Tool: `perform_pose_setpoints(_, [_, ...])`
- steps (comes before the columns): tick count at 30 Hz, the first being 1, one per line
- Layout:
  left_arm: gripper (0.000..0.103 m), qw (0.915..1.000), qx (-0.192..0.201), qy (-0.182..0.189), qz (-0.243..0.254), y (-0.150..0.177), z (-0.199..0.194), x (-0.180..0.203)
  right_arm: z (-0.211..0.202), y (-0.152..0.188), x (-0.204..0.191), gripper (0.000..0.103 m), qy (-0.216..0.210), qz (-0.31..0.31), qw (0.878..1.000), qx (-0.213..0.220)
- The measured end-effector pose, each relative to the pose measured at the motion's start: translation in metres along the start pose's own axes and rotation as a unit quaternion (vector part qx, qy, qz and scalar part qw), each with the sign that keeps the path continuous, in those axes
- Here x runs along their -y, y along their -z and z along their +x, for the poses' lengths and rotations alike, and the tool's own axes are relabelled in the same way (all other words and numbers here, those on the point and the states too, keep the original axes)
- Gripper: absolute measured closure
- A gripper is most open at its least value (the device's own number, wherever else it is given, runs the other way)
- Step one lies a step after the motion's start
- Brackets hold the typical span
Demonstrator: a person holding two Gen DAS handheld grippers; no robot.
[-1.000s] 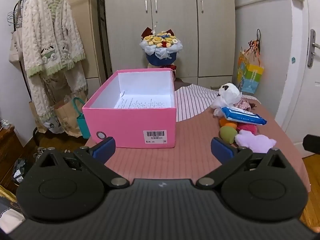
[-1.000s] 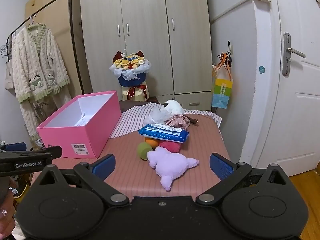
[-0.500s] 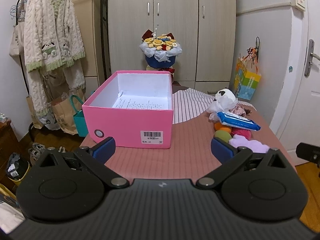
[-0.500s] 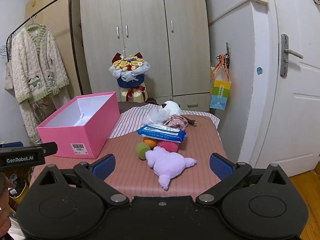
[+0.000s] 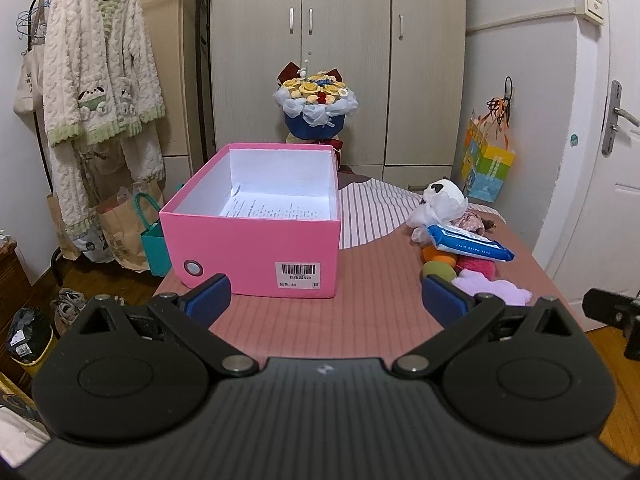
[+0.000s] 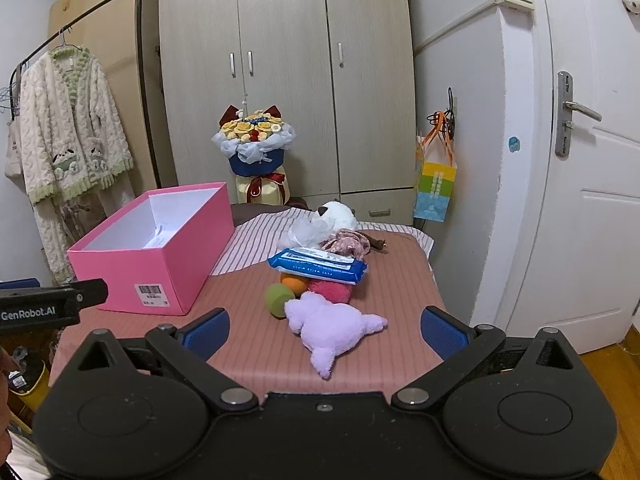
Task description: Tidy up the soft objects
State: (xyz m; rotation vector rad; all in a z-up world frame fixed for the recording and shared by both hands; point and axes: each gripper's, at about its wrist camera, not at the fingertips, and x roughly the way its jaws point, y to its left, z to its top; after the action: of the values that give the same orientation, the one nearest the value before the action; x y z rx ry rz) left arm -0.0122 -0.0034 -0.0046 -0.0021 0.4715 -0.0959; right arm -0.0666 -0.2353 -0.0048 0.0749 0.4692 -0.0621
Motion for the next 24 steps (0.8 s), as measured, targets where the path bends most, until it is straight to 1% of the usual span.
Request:
perform_pose_setpoints(5, [0.000,1.0000,0.002,0.001,-0.005,0.000,-0.001,0.000,0.002,0.003,-0.002,0.000,-0.004,-0.005,1.000,-0.003])
perform_pose_setpoints(12, [0.000,0.9999,-0.007,0.011,-0.003,0.002,-0.002,0.000,0.001,0.004,-0.012,0.000,-0.006,-0.022,1.000,-0.003])
perform_pose_setpoints(24, [0.000,0.9998,-0.007,0.016,0.001,0.004,-0.001,-0.002,0.003,0.005,-0.013,0.000,-0.010,-0.028,1.000,-0.006])
